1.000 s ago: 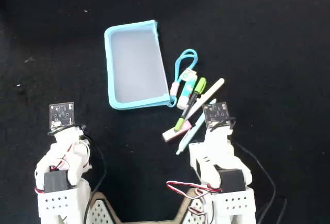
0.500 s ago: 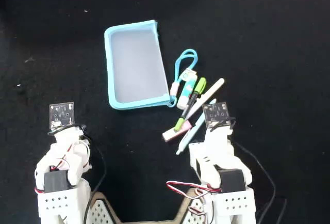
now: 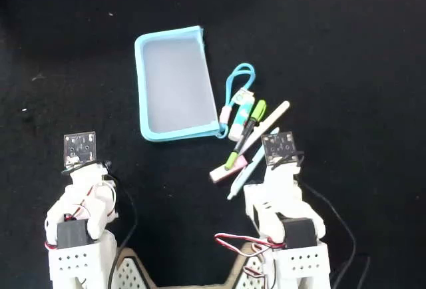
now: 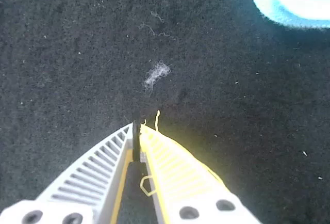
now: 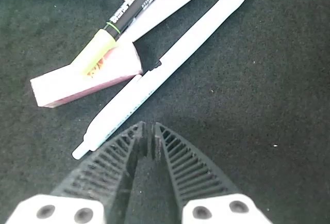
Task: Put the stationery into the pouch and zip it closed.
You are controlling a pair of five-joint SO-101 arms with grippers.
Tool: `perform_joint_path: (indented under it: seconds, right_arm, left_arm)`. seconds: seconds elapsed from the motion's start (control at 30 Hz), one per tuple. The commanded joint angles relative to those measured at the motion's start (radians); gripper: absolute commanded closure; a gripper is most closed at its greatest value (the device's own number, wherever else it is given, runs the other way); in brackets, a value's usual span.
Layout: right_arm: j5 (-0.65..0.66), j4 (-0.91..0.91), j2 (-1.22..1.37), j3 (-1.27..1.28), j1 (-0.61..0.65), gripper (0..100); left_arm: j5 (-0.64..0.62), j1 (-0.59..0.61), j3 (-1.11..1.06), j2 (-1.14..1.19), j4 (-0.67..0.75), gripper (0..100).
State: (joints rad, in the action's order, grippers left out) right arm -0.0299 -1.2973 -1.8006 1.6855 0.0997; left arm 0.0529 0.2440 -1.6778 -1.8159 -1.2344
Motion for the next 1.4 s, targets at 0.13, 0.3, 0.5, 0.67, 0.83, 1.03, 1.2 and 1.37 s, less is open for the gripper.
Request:
perform_joint_path:
  seconds: [0.13,0.3,0.5,0.67,0.83,1.03,1.2,1.37]
  right_arm:
    - [0.006,0.02,-0.062,0.001,-0.014,97.3]
    - [0.006,0.02,-0.062,0.001,-0.014,97.3]
    - [0.006,0.02,-0.062,0.001,-0.014,97.3]
    - [0.006,0.02,-0.062,0.001,-0.014,97.3]
    - [0.006,0.02,-0.062,0.001,-0.014,97.3]
    - [0.0,0.02,-0.062,0.001,-0.009,97.1]
    - [0.003,0.02,-0.062,0.001,-0.012,97.1]
    - [0.005,0.021,-0.062,0.001,0.064,97.2]
  left_arm:
    - [0.006,0.002,-0.022,-0.008,-0.006,97]
    - [0.006,0.002,-0.022,-0.008,-0.006,97]
    - [0.006,-0.004,-0.022,-0.008,-0.006,97]
    - [0.006,-0.004,-0.022,-0.008,-0.006,97]
    - [0.008,-0.004,-0.022,-0.008,0.003,97]
    - [0.011,0.005,-0.018,-0.008,0.147,97]
    - [0.011,0.008,-0.021,-0.008,0.407,97]
    - [0.048,0.048,-0.021,-0.008,0.522,97]
